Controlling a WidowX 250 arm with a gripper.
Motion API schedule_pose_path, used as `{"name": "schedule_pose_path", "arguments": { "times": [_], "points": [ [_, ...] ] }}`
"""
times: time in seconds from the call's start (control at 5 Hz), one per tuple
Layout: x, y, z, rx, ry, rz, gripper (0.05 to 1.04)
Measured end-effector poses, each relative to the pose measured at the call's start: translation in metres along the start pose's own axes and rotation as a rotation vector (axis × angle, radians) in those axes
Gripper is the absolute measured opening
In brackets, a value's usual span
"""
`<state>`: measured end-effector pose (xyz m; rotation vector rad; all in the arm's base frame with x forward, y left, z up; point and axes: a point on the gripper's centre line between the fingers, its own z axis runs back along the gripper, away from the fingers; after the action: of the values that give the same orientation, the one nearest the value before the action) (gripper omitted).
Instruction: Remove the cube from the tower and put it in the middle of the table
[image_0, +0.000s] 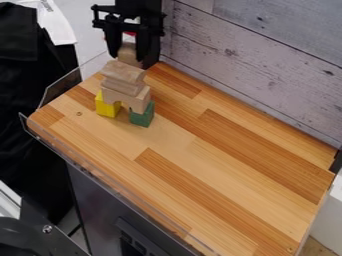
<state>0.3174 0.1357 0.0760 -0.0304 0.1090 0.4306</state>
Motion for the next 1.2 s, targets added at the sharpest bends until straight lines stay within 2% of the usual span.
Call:
{"name": "schedule_pose_path", "arguments": {
  "times": [0.2, 0.4, 0.6, 0.8, 1.0, 1.2],
  "points": [
    [-0.004, -0.003, 0.029, 0.007, -0.043, -0.037, 0.566],
    [-0.014, -0.015, 0.048, -0.010, -0.055, -0.097, 0.566],
    [-0.027, -0.040, 0.048, -0.060, -0.057, -0.196, 0.566],
    [-0.043, -0.068, 0.036, -0.086, -0.066, -0.305, 0.566],
    [-0.057, -0.103, 0.025, -0.089, -0.063, -0.435, 0.566],
    [-0.061, -0.123, 0.020, -0.050, -0.079, -0.511, 0.566]
  ]
}}
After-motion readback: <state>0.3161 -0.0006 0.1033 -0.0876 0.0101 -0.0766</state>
